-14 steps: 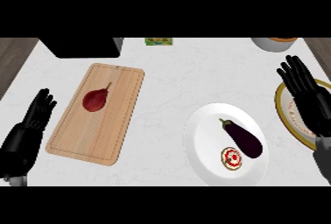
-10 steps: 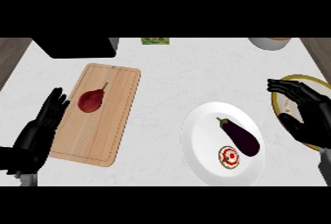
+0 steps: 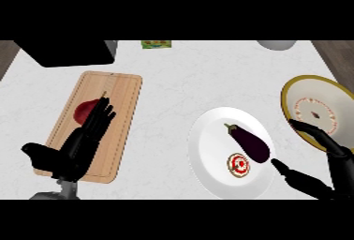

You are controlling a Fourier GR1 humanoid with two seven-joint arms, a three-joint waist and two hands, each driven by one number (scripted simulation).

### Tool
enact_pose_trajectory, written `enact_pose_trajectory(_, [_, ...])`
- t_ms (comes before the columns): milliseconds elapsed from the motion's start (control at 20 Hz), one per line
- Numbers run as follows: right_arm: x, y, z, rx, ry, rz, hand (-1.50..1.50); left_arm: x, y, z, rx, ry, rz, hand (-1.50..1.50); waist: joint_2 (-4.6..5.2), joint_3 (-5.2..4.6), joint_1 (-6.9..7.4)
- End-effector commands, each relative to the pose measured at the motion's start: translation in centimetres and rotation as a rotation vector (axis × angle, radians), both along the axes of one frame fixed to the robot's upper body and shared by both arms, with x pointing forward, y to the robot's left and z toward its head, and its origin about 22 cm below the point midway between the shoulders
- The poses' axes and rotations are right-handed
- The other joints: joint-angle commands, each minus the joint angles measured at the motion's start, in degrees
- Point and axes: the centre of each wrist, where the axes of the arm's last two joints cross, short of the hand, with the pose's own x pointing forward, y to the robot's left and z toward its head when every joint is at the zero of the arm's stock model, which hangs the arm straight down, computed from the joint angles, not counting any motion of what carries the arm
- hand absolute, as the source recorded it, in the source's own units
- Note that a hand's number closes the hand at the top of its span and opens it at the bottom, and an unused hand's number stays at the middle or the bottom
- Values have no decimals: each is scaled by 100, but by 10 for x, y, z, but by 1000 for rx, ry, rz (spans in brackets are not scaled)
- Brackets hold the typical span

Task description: Pick the cupcake from the plate and place it in the bowl

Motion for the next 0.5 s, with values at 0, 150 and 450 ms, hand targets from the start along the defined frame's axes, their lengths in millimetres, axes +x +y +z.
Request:
enact_pose_trajectory(0, [-42,38,3,-120,-49,95,-150,1,-6,-12,-13,27,-49,0,17,-3,175])
enact_pose_trajectory(150, [-51,34,15,-344,10,42,-150,10,-15,6,-28,23,-53,0,12,-21,189])
enact_pose_trajectory(450, [-65,29,49,-606,207,-135,-150,7,-13,3,-21,17,-54,0,11,-47,226])
